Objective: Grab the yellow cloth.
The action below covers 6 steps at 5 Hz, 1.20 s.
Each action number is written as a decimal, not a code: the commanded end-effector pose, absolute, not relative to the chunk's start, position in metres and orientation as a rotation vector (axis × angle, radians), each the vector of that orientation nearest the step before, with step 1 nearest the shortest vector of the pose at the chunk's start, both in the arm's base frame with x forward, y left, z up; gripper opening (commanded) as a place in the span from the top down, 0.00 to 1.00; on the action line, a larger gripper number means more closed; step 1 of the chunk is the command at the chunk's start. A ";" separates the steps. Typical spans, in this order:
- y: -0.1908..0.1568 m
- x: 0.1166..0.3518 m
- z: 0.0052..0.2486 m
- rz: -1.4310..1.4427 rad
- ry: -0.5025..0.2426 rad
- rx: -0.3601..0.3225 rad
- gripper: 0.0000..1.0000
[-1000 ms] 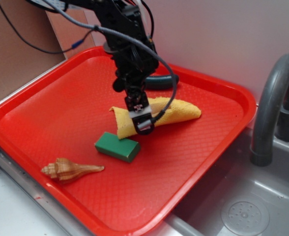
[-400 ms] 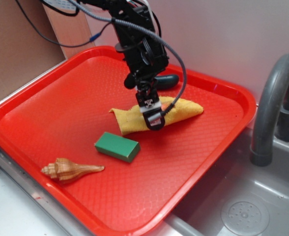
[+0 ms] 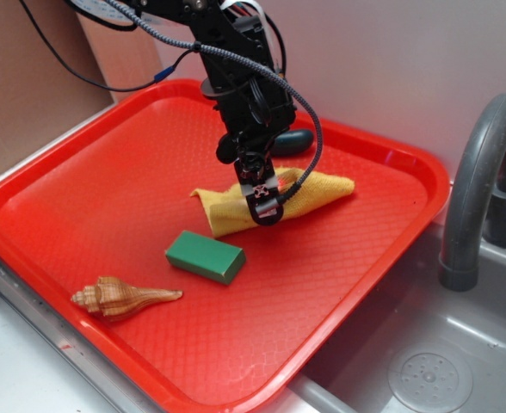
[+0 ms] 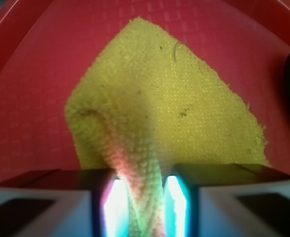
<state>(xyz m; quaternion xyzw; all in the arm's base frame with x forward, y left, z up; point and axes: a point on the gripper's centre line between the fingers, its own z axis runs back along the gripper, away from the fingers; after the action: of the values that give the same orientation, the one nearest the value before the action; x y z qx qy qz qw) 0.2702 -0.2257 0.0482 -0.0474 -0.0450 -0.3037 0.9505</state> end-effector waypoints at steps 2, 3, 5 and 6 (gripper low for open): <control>-0.234 0.271 0.086 -0.518 -0.143 0.002 1.00; -0.213 0.255 0.136 -0.287 -0.147 0.090 1.00; -0.164 0.200 0.230 -0.032 -0.207 -0.052 1.00; -0.152 0.174 0.256 0.075 -0.265 -0.045 1.00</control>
<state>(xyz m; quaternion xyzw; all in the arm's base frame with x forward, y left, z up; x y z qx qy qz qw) 0.1801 -0.1398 0.2433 -0.0060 -0.1091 0.0331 0.9935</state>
